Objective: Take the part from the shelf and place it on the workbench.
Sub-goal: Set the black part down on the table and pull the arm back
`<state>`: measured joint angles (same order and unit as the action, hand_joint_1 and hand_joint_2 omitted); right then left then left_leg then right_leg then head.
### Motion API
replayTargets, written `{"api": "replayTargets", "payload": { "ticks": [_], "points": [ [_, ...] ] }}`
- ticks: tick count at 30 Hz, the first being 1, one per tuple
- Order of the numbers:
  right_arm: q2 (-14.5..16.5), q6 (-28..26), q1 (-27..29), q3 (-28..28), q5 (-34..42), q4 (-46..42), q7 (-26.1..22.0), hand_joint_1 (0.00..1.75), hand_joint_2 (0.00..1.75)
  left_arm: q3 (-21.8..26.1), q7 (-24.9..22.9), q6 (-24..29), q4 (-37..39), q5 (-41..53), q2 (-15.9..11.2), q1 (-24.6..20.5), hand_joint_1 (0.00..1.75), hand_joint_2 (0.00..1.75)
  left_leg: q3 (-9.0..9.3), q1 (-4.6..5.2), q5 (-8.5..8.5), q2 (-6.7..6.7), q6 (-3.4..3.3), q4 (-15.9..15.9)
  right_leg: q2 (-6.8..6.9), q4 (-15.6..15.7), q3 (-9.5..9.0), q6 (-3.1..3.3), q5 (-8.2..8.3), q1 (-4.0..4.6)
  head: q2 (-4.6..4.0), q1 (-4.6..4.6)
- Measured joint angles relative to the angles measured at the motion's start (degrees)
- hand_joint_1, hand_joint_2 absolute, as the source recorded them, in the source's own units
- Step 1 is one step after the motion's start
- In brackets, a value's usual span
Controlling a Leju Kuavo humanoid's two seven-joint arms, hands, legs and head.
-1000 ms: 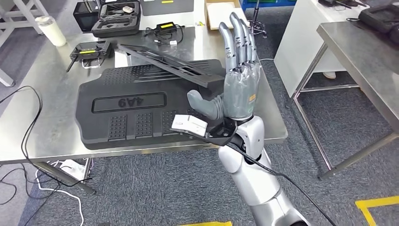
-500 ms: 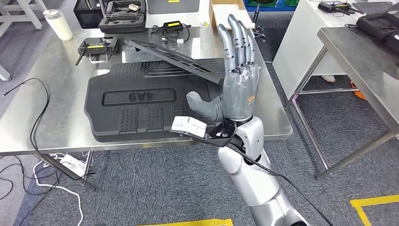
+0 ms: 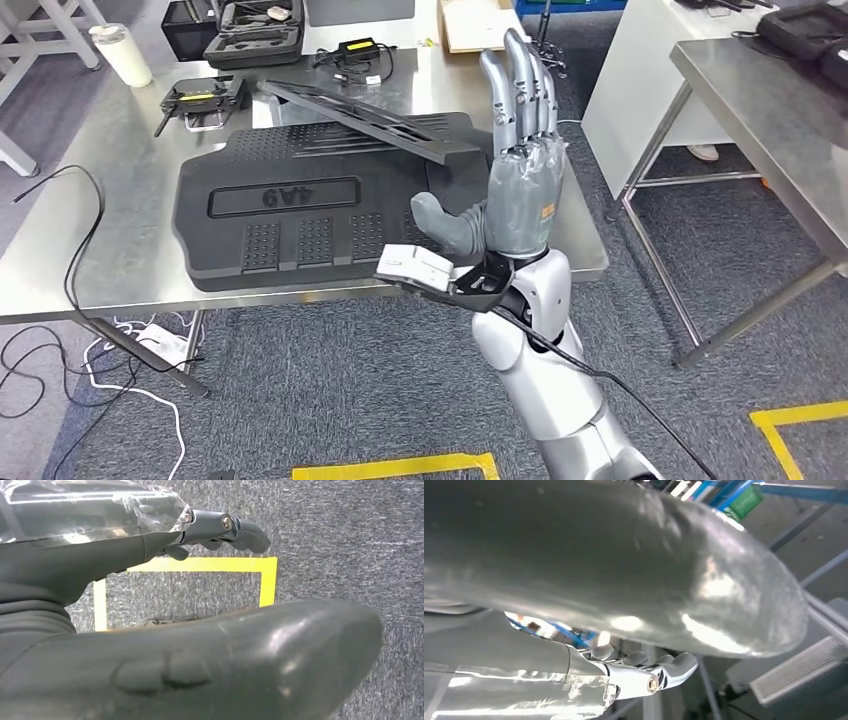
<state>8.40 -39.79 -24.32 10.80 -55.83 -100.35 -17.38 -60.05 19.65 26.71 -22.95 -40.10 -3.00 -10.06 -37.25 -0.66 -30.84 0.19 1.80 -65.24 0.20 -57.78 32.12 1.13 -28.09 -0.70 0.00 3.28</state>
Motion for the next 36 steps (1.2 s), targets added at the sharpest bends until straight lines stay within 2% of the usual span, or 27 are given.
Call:
{"api": "replayTargets", "payload": {
  "ticks": [2,3,4,5,7,8,9,12,13,14,15,17,18,19,20,22,23,24,27,28,29,30,32,33,34,35,36],
  "points": [
    [-0.1,0.0,0.1,0.0,0.0,-0.1,0.3,0.00,0.00,0.0,0.0,0.0,0.0,0.0,0.0,0.1,0.00,0.00,-2.53,-0.11,-3.80,0.01,0.35,-7.2,0.09,-0.1,0.67,0.18,0.39,0.04,0.00,-0.34],
    [-0.1,0.0,0.3,0.0,-0.1,-0.1,0.5,0.00,0.00,0.0,0.0,0.0,0.0,0.0,0.0,0.1,0.00,0.00,-2.98,-0.17,-4.46,0.02,0.46,-9.2,0.11,-0.2,0.99,0.13,0.58,0.05,0.00,-0.43],
    [-0.2,0.0,0.4,0.0,-0.1,-0.2,0.8,0.00,0.00,0.0,0.0,0.0,0.0,-0.1,0.0,0.1,0.00,0.00,-2.35,-0.23,-4.03,0.02,0.51,-9.0,0.10,-0.3,1.26,0.02,0.74,0.04,0.00,-0.49],
    [-0.3,0.0,0.5,0.0,-0.2,-0.3,1.1,0.00,0.00,0.0,0.0,0.0,0.0,-0.1,0.0,0.1,0.00,0.00,-0.69,-0.31,-2.71,0.02,0.50,-6.6,0.10,-0.4,1.48,-0.10,0.86,0.02,0.00,-0.54],
    [-0.4,0.0,0.6,0.0,-0.3,-0.7,1.4,0.00,0.00,0.0,0.0,0.0,0.0,-0.1,0.0,0.1,0.00,0.00,3.89,-0.42,0.25,0.00,0.34,1.3,0.09,-0.9,1.85,-0.45,0.96,0.09,0.00,-0.63],
    [-0.4,0.0,0.6,0.0,-0.4,-0.9,1.4,0.00,0.00,0.0,0.0,0.0,0.0,0.0,0.0,0.0,0.00,0.00,5.32,-0.39,1.07,-0.04,0.14,4.3,0.07,-1.1,2.09,-0.71,1.02,0.19,0.00,-0.66],
    [-0.5,0.0,0.6,0.0,-0.4,-1.1,1.4,0.00,0.00,0.0,0.0,0.0,0.0,0.0,0.0,0.0,0.00,0.00,5.96,-0.30,1.37,-0.08,-0.10,6.0,0.06,-1.3,2.32,-1.01,1.12,0.28,0.00,-0.64],
    [-0.5,0.0,0.6,0.0,-0.4,-1.3,1.5,0.00,0.00,-0.1,0.0,0.0,0.0,0.0,0.0,0.1,0.00,0.00,5.47,-0.18,1.84,-0.06,-1.22,6.4,-0.01,-1.5,2.73,-1.98,1.37,0.24,0.00,-0.52],
    [-0.6,0.0,0.7,0.0,-0.3,-1.4,1.6,0.00,0.00,-0.1,0.0,0.0,0.0,0.0,0.0,0.0,0.00,0.00,5.29,-0.25,2.17,0.03,-1.72,6.6,-0.04,-2.1,3.04,-2.27,0.65,0.15,0.00,-0.43],
    [-0.7,0.0,0.7,0.0,-0.2,-1.4,1.6,0.00,0.00,-0.1,0.0,0.0,0.0,-0.1,0.0,-0.1,0.00,0.00,5.03,-0.34,2.52,0.12,-2.22,6.7,-0.08,-3.9,3.75,-2.52,-0.84,0.07,0.00,-0.28],
    [-0.8,0.0,0.7,0.0,-0.2,-1.5,1.6,0.00,0.00,-0.1,0.0,0.0,0.0,-0.1,0.0,-0.1,0.00,0.00,4.70,-0.35,2.84,0.21,-2.60,6.8,-0.10,-6.8,4.89,-2.74,-3.00,0.00,0.00,-0.06],
    [-1.0,0.0,1.0,0.0,-0.1,-1.6,1.7,0.00,0.00,-0.1,0.0,0.0,0.0,-0.1,0.0,-0.2,0.00,0.00,3.92,-0.21,3.34,0.23,-2.93,6.8,-0.11,-14.3,7.67,-3.05,-7.21,-0.01,0.00,0.31],
    [-1.1,0.0,1.2,0.0,-0.1,-1.6,1.7,0.00,0.00,-0.1,0.0,0.0,0.0,-0.1,0.0,-0.2,0.00,0.00,3.56,-0.13,3.59,0.24,-2.96,6.7,-0.11,-16.9,8.39,-3.10,-8.15,-0.01,0.00,0.41],
    [-1.1,0.0,1.3,0.0,0.0,-1.6,1.7,0.00,0.00,-0.1,0.0,-0.1,0.0,-0.1,0.0,-0.2,0.00,0.00,3.24,-0.07,3.82,0.24,-2.94,6.7,-0.11,-17.3,8.07,-3.06,-7.98,-0.01,0.00,0.47],
    [-1.2,0.0,1.4,0.0,0.0,-1.6,1.7,0.00,0.00,-0.1,0.0,-0.1,0.0,-0.1,0.0,-0.2,0.00,0.00,3.00,-0.01,4.02,0.23,-2.87,6.6,-0.11,-15.3,6.54,-2.89,-6.79,0.00,0.00,0.55],
    [-1.3,0.0,1.4,0.0,-0.1,-1.7,1.8,0.00,0.00,-0.1,0.0,-0.1,0.0,-0.1,0.0,-0.2,0.00,0.00,2.72,0.11,4.30,0.21,-2.61,6.5,-0.12,-7.2,1.60,-2.30,-3.61,0.11,0.00,0.69],
    [-1.3,0.0,1.3,0.0,-0.1,-1.8,1.8,0.00,0.00,-0.1,0.0,-0.1,0.0,-0.1,0.0,-0.2,0.00,0.00,2.57,0.20,4.43,0.21,-2.41,6.4,-0.15,-3.5,-0.35,-2.03,-2.61,0.23,0.00,0.73],
    [-1.4,0.0,1.3,0.0,-0.1,-1.8,1.8,0.00,0.00,-0.1,0.0,-0.1,0.0,-0.1,0.1,-0.2,0.00,0.00,2.41,0.26,4.60,0.21,-2.14,6.3,-0.18,-1.4,-1.34,-1.77,-2.15,0.38,0.00,0.73],
    [-1.5,0.0,1.3,0.0,-0.2,-1.9,1.8,0.00,0.00,-0.1,0.0,-0.1,0.0,-0.2,0.1,-0.2,0.00,0.00,2.05,0.20,5.12,0.18,-1.06,6.3,-0.22,-0.2,-1.25,-0.96,-1.48,0.52,0.00,0.67],
    [-1.5,0.0,1.3,0.0,-0.2,-1.9,1.8,0.00,0.00,-0.1,0.0,-0.1,0.0,-0.2,0.1,-0.2,0.00,0.00,1.87,0.16,4.66,0.13,-0.72,5.9,-0.15,0.0,-1.14,-0.66,-1.07,0.41,0.00,0.60],
    [-1.5,0.0,1.3,0.0,-0.2,-1.9,1.8,0.00,0.00,-0.1,0.0,-0.1,0.0,-0.2,0.1,-0.2,0.00,0.00,1.39,0.13,3.49,0.06,-0.41,4.6,-0.04,0.3,-0.97,-0.32,-0.64,0.26,0.00,0.41],
    [-1.5,0.0,1.3,0.0,-0.2,-1.9,1.8,0.00,0.00,-0.1,0.0,0.0,0.0,-0.2,0.1,-0.2,0.00,0.00,0.47,0.03,1.52,0.01,-0.15,2.0,0.09,0.4,-0.70,-0.05,-0.25,0.15,0.00,0.18],
    [-1.5,0.0,1.3,0.0,-0.3,-1.9,1.8,0.00,0.00,-0.1,0.0,0.0,0.0,-0.2,0.1,-0.2,0.00,0.00,-2.09,-0.09,-2.91,0.00,0.33,-5.3,0.21,0.2,0.17,0.28,0.24,0.21,0.00,-0.26],
    [-1.5,0.0,1.3,0.0,-0.3,-1.9,1.9,0.00,0.00,-0.1,0.0,0.0,0.0,-0.2,0.1,-0.2,0.00,0.00,-2.93,-0.14,-4.24,0.01,0.49,-8.3,0.25,0.0,0.65,0.28,0.44,0.24,0.00,-0.32],
    [-1.5,0.0,1.3,0.0,-0.3,-1.9,1.9,0.00,0.00,-0.1,0.0,0.0,0.0,-0.2,0.1,-0.1,0.00,0.00,-2.86,-0.18,-4.51,0.02,0.58,-9.3,0.26,-0.2,1.08,0.22,0.62,0.26,0.00,-0.37],
    [-1.5,0.0,1.3,0.0,-0.3,-1.9,1.9,0.00,0.00,-0.1,0.0,0.0,0.0,-0.2,0.1,-0.1,0.00,0.00,-1.66,-0.24,-3.76,0.03,0.59,-8.1,0.25,-0.4,1.44,0.11,0.78,0.25,0.00,-0.41],
    [-1.5,0.0,1.3,0.0,-0.3,-1.9,1.9,0.00,0.00,-0.1,0.0,0.0,0.0,-0.2,0.1,-0.1,0.00,0.00,0.51,-0.30,-2.30,0.02,0.53,-4.9,0.24,-0.6,1.73,-0.01,0.91,0.24,0.00,-0.45]
  ]
}}
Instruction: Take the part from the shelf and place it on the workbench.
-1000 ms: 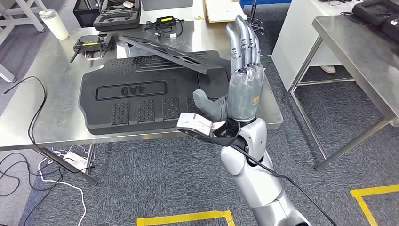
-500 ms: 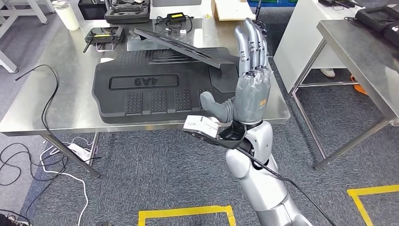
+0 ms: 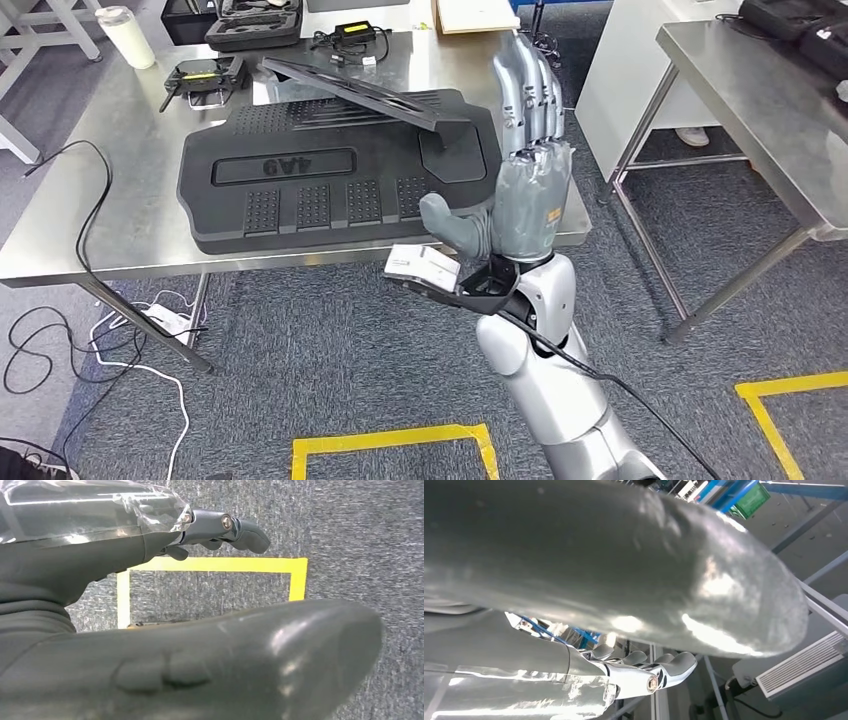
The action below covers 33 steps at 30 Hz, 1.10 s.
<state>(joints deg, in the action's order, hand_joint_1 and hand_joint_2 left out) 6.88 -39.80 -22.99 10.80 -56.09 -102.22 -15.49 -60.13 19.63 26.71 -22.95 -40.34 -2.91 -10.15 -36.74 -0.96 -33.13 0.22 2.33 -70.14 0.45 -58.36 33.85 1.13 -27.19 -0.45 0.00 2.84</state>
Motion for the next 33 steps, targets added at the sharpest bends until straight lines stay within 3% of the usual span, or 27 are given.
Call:
{"api": "replayTargets", "payload": {
  "ticks": [2,3,7,8,10,12,13,14,15,17,19,21,23,24,26,28,29,30,33],
  "points": [
    [0.0,0.0,0.0,0.0,0.0,0.0,0.0,0.00,0.00,0.0,0.0,0.0,0.0,0.0,0.0,-0.1,0.00,0.00,4.36,-0.04,2.31,-0.02,-0.36,7.8,-0.02,-0.6,0.54,-0.34,0.15,0.11,0.00,-0.09],
    [0.0,0.0,0.0,0.0,0.0,0.0,0.0,0.00,0.00,0.0,0.0,0.1,0.0,0.0,0.0,-0.1,0.00,0.00,5.49,0.03,2.86,-0.05,-0.65,10.2,-0.02,-0.8,0.81,-0.59,0.25,0.20,0.00,-0.08],
    [0.0,0.0,-0.1,0.0,-0.2,0.0,0.0,0.00,0.00,0.0,0.0,0.2,0.0,-0.2,0.0,0.1,0.00,0.00,5.22,0.17,3.79,0.04,-2.19,11.4,-0.10,-1.3,1.52,-1.86,0.38,0.25,0.00,-0.02],
    [0.0,0.0,-0.1,0.0,-0.2,0.0,0.0,0.00,0.00,0.0,0.0,0.3,0.0,-0.2,0.0,0.0,0.00,0.00,4.99,0.07,4.20,0.15,-2.70,11.6,-0.17,-2.4,1.98,-2.17,-0.68,0.18,0.00,0.14],
    [0.0,0.0,-0.1,0.0,-0.2,0.0,0.0,0.00,0.00,0.0,0.0,0.4,0.0,-0.3,0.0,-0.1,0.00,0.00,4.22,0.00,4.97,0.29,-3.39,11.8,-0.28,-7.9,4.05,-2.69,-4.80,0.02,0.00,0.55],
    [-0.1,0.0,0.0,0.0,-0.2,0.0,0.0,0.00,0.00,0.0,0.0,0.4,0.0,-0.3,0.0,-0.1,0.00,0.00,3.27,0.07,5.59,0.31,-3.58,11.7,-0.30,-15.0,6.36,-3.06,-8.60,-0.06,0.00,0.85],
    [-0.1,0.0,0.1,0.0,-0.2,0.0,0.0,0.00,0.00,0.0,0.0,0.4,0.0,-0.3,0.0,0.0,0.00,0.00,2.84,0.09,5.87,0.31,-3.55,11.7,-0.30,-16.6,6.53,-3.14,-9.13,-0.09,0.00,0.91],
    [-0.2,0.0,0.1,0.0,-0.2,0.0,0.0,0.00,0.00,0.0,0.0,0.4,0.0,-0.3,0.0,0.0,0.00,0.00,2.48,0.09,6.12,0.31,-3.46,11.6,-0.30,-15.8,5.54,-3.12,-8.52,-0.11,0.00,0.98],
    [-0.2,0.0,0.0,0.0,-0.2,0.0,0.0,0.00,0.00,0.0,0.0,0.4,0.0,-0.3,0.0,0.0,0.00,0.00,2.20,0.08,6.33,0.29,-3.33,11.5,-0.30,-12.9,3.50,-3.03,-7.11,-0.13,0.00,1.05],
    [-0.2,0.0,-0.1,0.0,-0.2,0.0,0.0,0.00,0.00,0.0,0.0,0.4,0.0,-0.3,0.0,-0.1,0.00,0.00,1.77,0.16,6.65,0.25,-2.94,11.2,-0.31,-4.6,-1.46,-2.64,-4.32,-0.04,0.00,1.22],
    [-0.3,0.0,-0.1,0.0,-0.2,-0.1,0.0,0.00,0.00,0.0,0.0,0.4,0.0,-0.3,0.0,-0.1,0.00,0.00,1.43,0.29,7.04,0.23,-2.32,11.0,-0.40,-0.2,-3.56,-2.10,-3.26,0.21,0.00,1.26],
    [-0.3,0.0,-0.1,0.0,-0.2,-0.1,0.0,0.00,0.00,0.0,0.0,0.4,0.0,-0.3,0.1,-0.1,0.00,0.00,1.28,0.33,7.59,0.22,-1.51,11.2,-0.49,0.1,-3.27,-1.40,-2.81,0.35,0.00,1.16],
    [-0.3,0.0,-0.1,0.0,-0.2,-0.1,0.0,0.00,0.00,0.0,0.0,0.4,0.0,-0.3,0.1,-0.1,0.00,0.00,0.89,0.20,6.65,0.16,-0.80,10.2,-0.34,0.4,-2.94,-0.56,-1.99,0.16,0.00,0.97],
    [-0.3,0.0,-0.2,0.0,-0.2,-0.1,0.0,0.00,0.00,0.0,0.0,0.4,0.0,-0.3,0.1,-0.1,0.00,0.00,0.17,0.13,5.07,0.13,-0.52,8.4,-0.23,0.6,-2.67,-0.14,-1.55,0.02,0.00,0.74],
    [-0.3,0.0,-0.2,0.0,-0.2,-0.1,0.0,0.00,0.00,0.0,0.0,0.4,0.0,-0.3,0.1,-0.1,0.00,0.00,-2.30,0.01,0.43,0.12,-0.05,1.6,-0.07,0.6,-1.79,0.34,-0.87,0.02,0.00,0.24],
    [-0.3,0.0,-0.1,0.0,-0.3,-0.1,0.0,0.00,0.00,0.0,0.0,0.4,0.0,-0.4,0.1,0.0,0.00,0.00,-3.83,-0.04,-2.32,0.13,0.22,-4.1,-0.02,0.4,-0.75,0.38,-0.26,0.12,0.00,0.03],
    [-0.3,0.0,-0.1,0.0,-0.3,-0.1,0.0,0.00,0.00,0.0,0.0,0.4,0.0,-0.4,0.1,0.0,0.00,0.00,-3.17,-0.04,-2.22,0.14,0.21,-4.3,-0.02,0.3,-0.28,0.30,0.03,0.15,0.00,-0.01],
    [-0.3,0.0,-0.1,0.0,-0.3,-0.1,0.0,0.00,0.00,0.0,0.0,0.4,0.0,-0.4,0.1,0.0,0.00,0.00,-1.37,-0.05,-1.17,0.14,0.11,-2.1,-0.04,0.2,0.09,0.18,0.27,0.15,0.00,-0.04],
    [-0.3,0.0,-0.1,0.0,-0.3,-0.2,0.1,0.00,0.00,0.0,0.0,0.4,0.0,-0.3,0.1,-0.1,0.00,0.00,5.63,0.09,2.43,0.10,-0.67,9.4,-0.04,-0.3,0.84,-0.37,0.74,0.34,0.00,-0.15]
  ]
}}
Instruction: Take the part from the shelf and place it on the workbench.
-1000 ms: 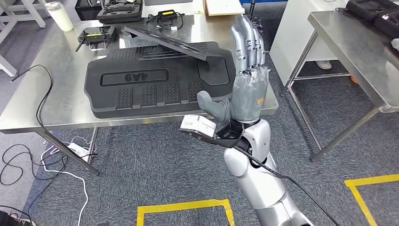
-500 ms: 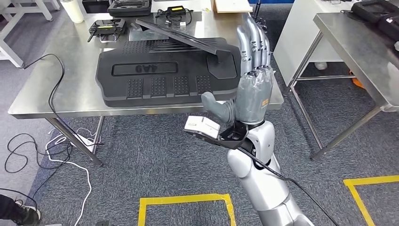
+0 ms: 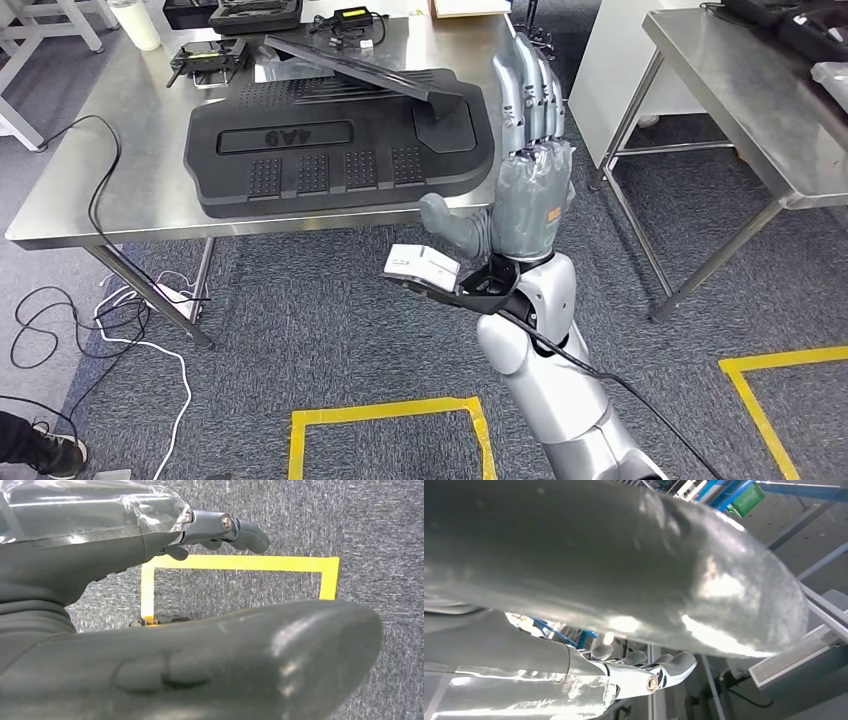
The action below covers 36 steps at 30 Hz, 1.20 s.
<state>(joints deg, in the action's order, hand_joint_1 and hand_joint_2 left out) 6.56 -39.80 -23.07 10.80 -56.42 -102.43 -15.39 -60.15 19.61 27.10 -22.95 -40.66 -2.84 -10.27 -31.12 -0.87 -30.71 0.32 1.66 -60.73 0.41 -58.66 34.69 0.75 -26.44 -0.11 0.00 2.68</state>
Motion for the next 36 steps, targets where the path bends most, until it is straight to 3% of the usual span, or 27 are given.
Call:
{"api": "replayTargets", "payload": {
  "ticks": [1,4,5,7,9,10,11,12,15,16,20,21,23,25,26,27,28,30,31,32,36],
  "points": [
    [0.0,0.0,0.0,0.0,0.0,0.0,0.0,0.00,0.00,0.0,0.0,0.0,0.0,0.0,0.0,0.0,0.00,0.00,0.92,0.12,0.42,-0.01,-0.31,2.0,0.03,-0.2,0.18,-0.27,0.15,0.07,0.00,-0.02],
    [0.0,0.0,0.0,0.0,-0.1,-0.1,0.2,0.00,0.00,0.0,-0.1,0.0,0.0,0.1,0.0,0.0,0.00,0.00,0.55,0.23,1.12,0.08,-1.34,2.7,0.07,-0.3,0.56,-1.25,0.64,0.06,0.00,-0.02],
    [0.0,0.0,0.0,0.0,-0.2,-0.1,0.3,0.00,0.00,0.0,-0.2,0.0,0.0,0.1,0.0,-0.1,0.00,0.00,0.27,0.12,1.56,0.16,-1.77,2.8,0.01,-0.8,0.89,-1.59,0.07,0.00,0.00,0.07],
    [-0.1,0.0,-0.1,0.0,-0.2,-0.1,0.4,0.00,0.00,0.0,-0.2,0.0,0.0,0.3,0.0,-0.3,0.00,0.00,-0.58,-0.07,2.48,0.34,-2.57,3.1,-0.18,-4.9,2.65,-2.18,-3.45,-0.15,0.00,0.45],
    [-0.1,0.0,0.0,0.0,-0.2,-0.2,0.4,0.00,0.00,-0.1,-0.3,0.0,0.0,0.4,0.0,-0.4,0.00,0.00,-1.64,0.01,3.18,0.38,-2.90,3.1,-0.27,-12.2,5.13,-2.64,-8.05,-0.29,0.00,0.81],
    [-0.1,0.0,0.1,0.0,-0.2,-0.2,0.5,0.00,0.00,-0.2,-0.3,-0.1,0.0,0.4,0.0,-0.4,0.00,0.00,-2.13,0.04,3.48,0.39,-2.90,3.0,-0.27,-15.0,5.77,-2.80,-9.30,-0.36,0.00,0.85],
    [-0.2,0.0,0.1,0.0,-0.2,-0.2,0.5,0.00,0.00,-0.3,-0.3,-0.1,0.0,0.4,0.0,-0.4,0.00,0.00,-2.61,0.05,3.76,0.39,-2.84,2.9,-0.27,-16.0,5.51,-2.90,-9.53,-0.44,0.00,0.89],
    [-0.2,0.0,0.1,0.0,-0.2,-0.2,0.5,0.00,0.00,-0.3,-0.4,-0.1,0.0,0.4,0.0,-0.4,0.00,0.00,-3.05,0.03,3.99,0.38,-2.73,2.7,-0.26,-14.7,4.20,-2.94,-8.75,-0.52,0.00,0.95],
    [-0.3,0.0,0.0,0.0,0.0,-0.3,0.5,0.00,0.00,-0.5,-0.4,-0.1,0.0,0.4,0.0,-0.4,0.00,0.00,-4.05,0.08,4.44,0.34,-2.18,2.0,-0.30,-3.5,-2.72,-2.60,-4.73,-0.61,0.00,1.17],
    [-0.3,0.0,0.0,0.0,0.1,-0.3,0.5,0.00,0.00,-0.5,-0.4,-0.1,0.0,0.4,0.0,-0.4,0.00,0.00,-4.31,0.15,4.62,0.33,-1.86,1.7,-0.36,-1.0,-3.97,-2.35,-4.11,-0.52,0.00,1.19],
    [-0.4,0.0,0.1,0.0,0.4,-0.4,0.3,0.00,0.00,-0.8,-0.5,0.0,0.0,0.3,0.0,-0.4,0.00,0.00,-5.01,0.18,4.91,0.25,-0.32,1.2,-0.50,0.4,-3.71,-0.76,-3.05,-0.36,0.00,0.96],
    [-0.4,0.0,0.0,0.0,0.4,-0.4,0.3,0.00,0.00,-0.8,-0.5,0.0,0.0,0.3,0.0,-0.4,0.00,0.00,-5.52,0.13,3.84,0.18,0.01,0.1,-0.41,0.6,-3.44,-0.26,-2.61,-0.46,0.00,0.79],
    [-0.4,0.0,0.0,0.0,0.4,-0.4,0.2,0.00,0.00,-0.9,-0.6,0.0,0.0,0.3,0.0,-0.4,0.00,0.00,-7.69,0.00,-0.49,0.07,0.54,-5.8,-0.23,0.7,-2.65,0.43,-1.81,-0.52,0.00,0.34],
    [-0.4,0.0,0.1,0.0,0.4,-0.4,0.2,0.00,0.00,-0.9,-0.6,0.0,0.0,0.3,0.0,-0.3,0.00,0.00,-9.91,-0.06,-4.48,0.08,0.87,-13.1,-0.14,0.6,-1.69,0.59,-1.20,-0.41,0.00,0.08],
    [-0.4,0.0,0.1,0.0,0.4,-0.4,0.2,0.00,0.00,-0.9,-0.6,0.0,0.0,0.3,0.0,-0.3,0.00,0.00,-10.16,-0.07,-5.23,0.08,0.91,-15.0,-0.11,0.5,-1.26,0.56,-0.93,-0.37,0.00,0.05],
    [-0.4,0.0,0.2,0.0,0.4,-0.4,0.2,0.00,0.00,-0.9,-0.6,0.0,0.0,0.3,0.0,-0.3,0.00,0.00,-9.35,-0.08,-5.00,0.08,0.86,-14.7,-0.11,0.4,-0.88,0.47,-0.68,-0.36,0.00,0.02],
    [-0.4,0.0,0.2,0.0,0.4,-0.4,0.2,0.00,0.00,-0.9,-0.6,0.0,0.0,0.3,0.0,-0.3,0.00,0.00,-7.29,-0.08,-3.82,0.08,0.72,-12.0,-0.11,0.3,-0.56,0.34,-0.46,-0.37,0.00,-0.02],
    [-0.4,0.0,0.1,0.0,0.4,-0.5,0.2,0.00,0.00,-0.9,-0.6,0.0,0.0,0.3,0.0,-0.3,0.00,0.00,-1.82,-0.09,-1.03,0.05,0.29,-3.4,-0.12,-0.1,-0.07,0.00,-0.18,-0.30,0.00,-0.10],
    [-0.4,0.0,0.1,0.0,0.4,-0.5,0.2,0.00,0.00,-0.9,-0.6,0.0,0.0,0.3,0.0,-0.4,0.00,0.00,0.05,0.00,-0.05,0.05,0.02,0.1,-0.13,-0.3,0.13,-0.22,-0.08,-0.20,0.00,-0.11],
    [-0.4,0.0,0.1,0.0,0.5,-0.5,0.2,0.00,0.00,-0.9,-0.6,0.0,0.0,0.3,0.0,-0.4,0.00,0.00,0.82,0.08,0.32,0.04,-0.24,1.8,-0.12,-0.5,0.28,-0.46,0.04,-0.11,0.00,-0.12],
    [-0.5,0.0,0.1,0.0,0.6,-0.6,0.2,0.00,0.00,-0.9,-0.7,0.1,0.0,0.2,0.0,-0.2,0.00,0.00,0.11,0.24,1.31,0.17,-1.78,2.2,-0.12,-1.0,0.81,-1.80,0.01,-0.23,0.00,-0.10]
  ]
}}
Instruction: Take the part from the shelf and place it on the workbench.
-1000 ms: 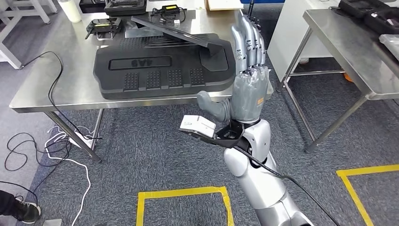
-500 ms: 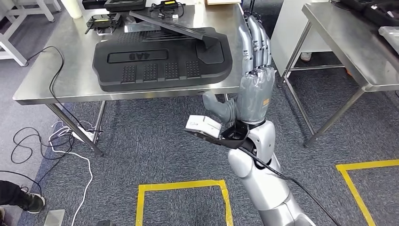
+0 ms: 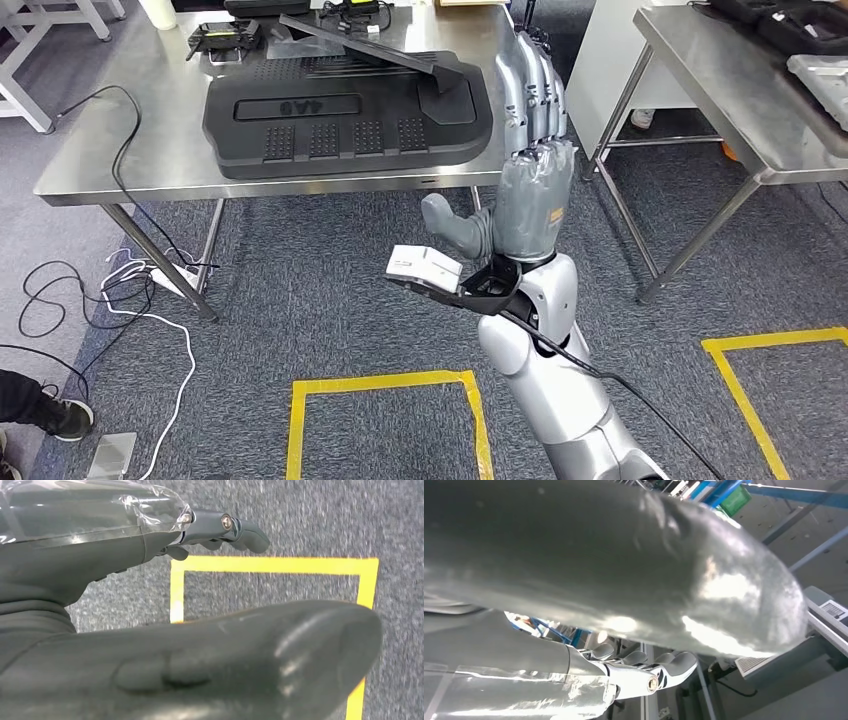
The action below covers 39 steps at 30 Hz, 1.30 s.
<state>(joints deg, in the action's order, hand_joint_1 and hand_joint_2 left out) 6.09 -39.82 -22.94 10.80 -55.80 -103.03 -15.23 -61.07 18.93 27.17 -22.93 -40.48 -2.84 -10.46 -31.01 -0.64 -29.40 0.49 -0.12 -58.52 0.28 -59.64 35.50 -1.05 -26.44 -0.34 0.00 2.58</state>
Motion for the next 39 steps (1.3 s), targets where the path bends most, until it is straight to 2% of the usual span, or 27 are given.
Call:
{"api": "replayTargets", "payload": {
  "ticks": [2,4,5,6,7,8,10,11,12,14,16,17,19,20,21,22,23,25,27,29,31,33,35,36,37,38,39],
  "points": [
    [0.0,0.0,0.0,0.0,0.0,-0.1,0.0,0.00,0.00,0.0,0.0,0.1,0.0,0.0,0.0,-0.1,0.00,0.00,-0.79,-0.11,0.86,0.18,-0.89,0.3,-0.08,-3.7,1.59,-0.57,-3.23,-0.16,0.00,0.30],
    [0.0,0.0,0.1,0.0,0.2,-0.1,0.2,0.00,0.00,0.0,0.0,0.1,0.0,0.0,0.0,-0.1,0.00,0.00,-1.84,0.03,1.55,0.24,-1.26,0.2,-0.11,-11.1,4.24,-0.82,-7.95,-0.19,0.00,0.73],
    [0.0,0.0,0.2,0.0,0.2,-0.1,0.4,0.00,0.00,0.0,0.0,0.1,0.0,0.0,0.0,-0.1,0.00,0.00,-2.33,0.12,1.84,0.25,-1.31,0.2,-0.12,-14.3,5.16,-0.85,-9.44,-0.19,0.00,0.86],
    [-0.1,0.0,0.3,0.0,0.3,-0.1,0.5,0.00,0.00,0.0,0.0,0.1,0.0,0.0,0.0,-0.1,0.00,0.00,-2.77,0.21,2.10,0.25,-1.31,0.1,-0.12,-15.6,5.18,-0.79,-9.78,-0.18,0.00,0.93],
    [-0.1,0.0,0.4,0.0,0.3,-0.1,0.6,0.00,0.00,0.0,0.0,0.1,0.0,0.0,0.0,-0.1,0.00,0.00,-3.11,0.28,2.31,0.24,-1.28,0.1,-0.12,-14.7,4.04,-0.63,-9.02,-0.16,0.00,1.01],
    [-0.1,0.0,0.5,0.0,0.3,-0.1,0.7,0.00,0.00,-0.1,0.0,0.1,0.0,0.1,0.0,-0.1,0.00,0.00,-3.32,0.33,2.50,0.23,-1.21,0.0,-0.12,-11.5,1.81,-0.36,-7.46,-0.11,0.00,1.08],
    [-0.1,0.0,0.4,0.0,0.3,-0.1,0.9,0.00,0.00,-0.1,0.0,0.1,0.0,0.2,0.0,-0.1,0.00,0.00,-3.55,0.46,2.79,0.22,-0.92,-0.1,-0.11,-2.8,-3.33,0.34,-4.72,0.16,0.00,1.16],
    [-0.1,0.0,0.4,0.0,0.3,-0.2,1.0,0.00,0.00,-0.2,0.1,0.1,0.0,0.2,0.1,-0.1,0.00,0.00,-3.66,0.51,2.97,0.23,-0.67,-0.2,-0.13,0.1,-4.85,0.63,-4.03,0.33,0.00,1.18],
    [-0.2,0.0,0.4,0.0,0.3,-0.3,1.1,0.00,0.00,-0.2,0.1,0.1,0.0,0.2,0.1,-0.1,0.00,0.00,-3.78,0.53,3.15,0.24,-0.39,-0.2,-0.17,1.5,-5.43,0.86,-3.86,0.51,0.00,1.18],
    [-0.2,0.0,0.4,0.0,0.3,-0.4,1.3,0.00,0.00,-0.3,0.2,0.1,0.0,0.2,0.1,-0.2,0.00,0.00,-3.93,0.54,3.57,0.27,0.29,-0.1,-0.26,1.8,-5.23,1.32,-3.44,0.59,0.00,1.16],
    [-0.3,0.0,0.3,0.0,0.3,-0.4,1.3,0.00,0.00,-0.3,0.2,0.1,0.0,0.2,0.1,-0.2,0.00,0.00,-4.40,0.48,2.58,0.09,0.92,-1.2,-0.15,2.3,-5.10,1.94,-2.71,0.29,0.00,1.00],
    [-0.3,0.0,0.3,0.0,0.2,-0.4,1.4,0.00,0.00,-0.3,0.2,0.1,0.0,0.2,0.1,-0.2,0.00,0.00,-5.22,0.43,1.07,-0.01,1.21,-3.3,-0.06,2.6,-4.97,2.22,-2.36,0.10,0.00,0.80],
    [-0.4,0.0,0.3,0.0,0.0,-0.4,2.0,0.00,0.00,-0.3,0.3,0.1,0.0,0.1,0.1,-0.1,0.00,0.00,-8.05,0.13,-3.11,-0.12,1.72,-10.4,0.04,2.5,-4.45,2.57,-2.03,0.04,0.00,0.39],
    [-0.4,0.0,0.4,0.0,-0.1,-0.4,2.4,0.00,0.00,-0.4,0.3,0.1,0.0,0.0,0.1,-0.1,0.00,0.00,-9.36,0.04,-4.58,-0.11,1.91,-13.9,0.06,2.3,-4.16,2.61,-1.98,0.06,0.00,0.32],
    [-0.5,0.0,0.4,0.0,-0.1,-0.4,2.8,0.00,0.00,-0.4,0.3,0.1,0.0,-0.1,0.1,0.0,0.00,0.00,-9.94,-0.03,-5.09,-0.10,2.02,-15.9,0.07,2.0,-3.90,2.62,-1.95,0.07,0.00,0.27],
    [-0.6,0.0,0.5,0.0,-0.2,-0.4,3.2,0.00,0.44,-0.4,0.4,0.1,0.0,-0.2,0.1,0.1,0.00,0.00,-9.42,-0.08,-4.53,-0.10,2.04,-15.6,0.05,1.8,-3.71,2.61,-1.94,0.06,0.00,0.23],
    [-0.6,0.0,0.5,0.0,-0.3,-0.5,3.4,0.00,0.87,-0.4,0.4,0.1,0.0,-0.2,0.1,0.1,0.00,0.00,-7.87,-0.13,-3.08,-0.10,1.98,-13.2,0.02,1.6,-3.61,2.56,-1.97,0.05,0.00,0.19],
    [-0.8,0.0,0.6,0.0,-0.3,-0.7,3.5,0.00,1.75,-0.4,0.5,0.1,0.0,-0.3,0.1,0.1,0.00,0.00,-3.71,-0.15,0.00,-0.03,1.65,-5.3,-0.01,1.2,-3.43,2.27,-2.13,0.17,0.00,0.07],
    [-0.9,0.0,0.6,0.0,-0.3,-1.0,3.5,0.00,1.75,-0.4,0.6,0.1,0.0,-0.3,0.1,0.1,0.00,0.00,-1.93,0.02,1.07,-0.01,1.18,-1.0,0.00,0.8,-3.04,1.72,-2.16,0.39,0.00,0.04],
    [-1.0,0.0,0.6,0.0,-0.3,-1.3,3.5,0.00,1.75,-0.4,0.6,0.1,0.0,-0.3,0.1,0.2,0.00,0.00,-2.17,0.11,1.14,-0.09,0.62,-0.6,0.05,0.8,-2.76,1.09,-2.00,0.46,0.00,0.13],
    [-1.2,0.0,0.5,0.0,-0.2,-1.6,3.5,0.00,1.75,-0.4,0.6,0.1,0.0,-0.3,0.1,0.1,0.00,0.00,-2.21,-0.07,1.55,-0.09,-0.17,-0.2,0.03,-0.1,-2.44,0.45,-2.87,0.33,0.00,0.29],
    [-1.3,0.0,0.6,0.0,-0.2,-1.8,3.5,0.00,1.75,-0.4,0.7,0.1,0.0,-0.3,0.1,0.0,0.00,0.00,-2.26,-0.20,1.94,-0.06,-0.81,0.2,-0.09,-4.8,-0.47,-0.11,-6.01,0.14,0.00,0.71],
    [-1.5,0.0,0.7,0.0,-0.2,-1.9,3.5,0.00,1.75,-0.4,0.7,0.0,0.0,-0.3,0.1,0.1,0.00,0.00,-2.45,-0.15,2.05,-0.08,-0.99,0.2,-0.15,-12.4,2.86,-0.49,-9.50,0.01,0.00,1.08],
    [-1.6,0.0,0.8,0.0,-0.2,-1.9,3.5,0.00,1.75,-0.4,0.7,0.0,0.0,-0.3,0.1,0.1,0.00,0.00,-2.51,-0.14,2.07,-0.21,-1.00,0.2,-0.16,-14.8,3.91,-0.59,-10.09,-0.04,0.00,1.15],
    [-1.6,0.0,0.9,0.0,-0.2,-1.9,3.5,0.00,1.75,-0.4,0.7,0.0,0.0,-0.3,0.1,0.2,0.00,0.00,-2.55,-0.14,2.10,-0.40,-0.98,0.2,-0.18,-15.1,3.96,-0.62,-9.53,-0.10,0.00,1.19],
    [-1.7,0.0,0.9,0.0,-0.2,-1.9,3.5,0.00,1.75,-0.4,0.7,0.0,0.0,-0.3,0.1,0.2,0.00,0.00,-2.55,-0.15,2.13,-0.68,-0.94,0.1,-0.28,-13.1,2.90,-0.57,-7.94,-0.17,0.00,1.22],
    [-1.7,0.0,0.9,0.0,-0.2,-1.9,3.6,0.00,1.75,-0.4,0.7,0.0,0.0,-0.3,0.1,0.1,0.00,0.00,-2.54,-0.16,2.16,-1.05,-0.87,0.0,-0.63,-9.3,1.01,-0.46,-5.77,-0.25,0.00,1.28]
  ]
}}
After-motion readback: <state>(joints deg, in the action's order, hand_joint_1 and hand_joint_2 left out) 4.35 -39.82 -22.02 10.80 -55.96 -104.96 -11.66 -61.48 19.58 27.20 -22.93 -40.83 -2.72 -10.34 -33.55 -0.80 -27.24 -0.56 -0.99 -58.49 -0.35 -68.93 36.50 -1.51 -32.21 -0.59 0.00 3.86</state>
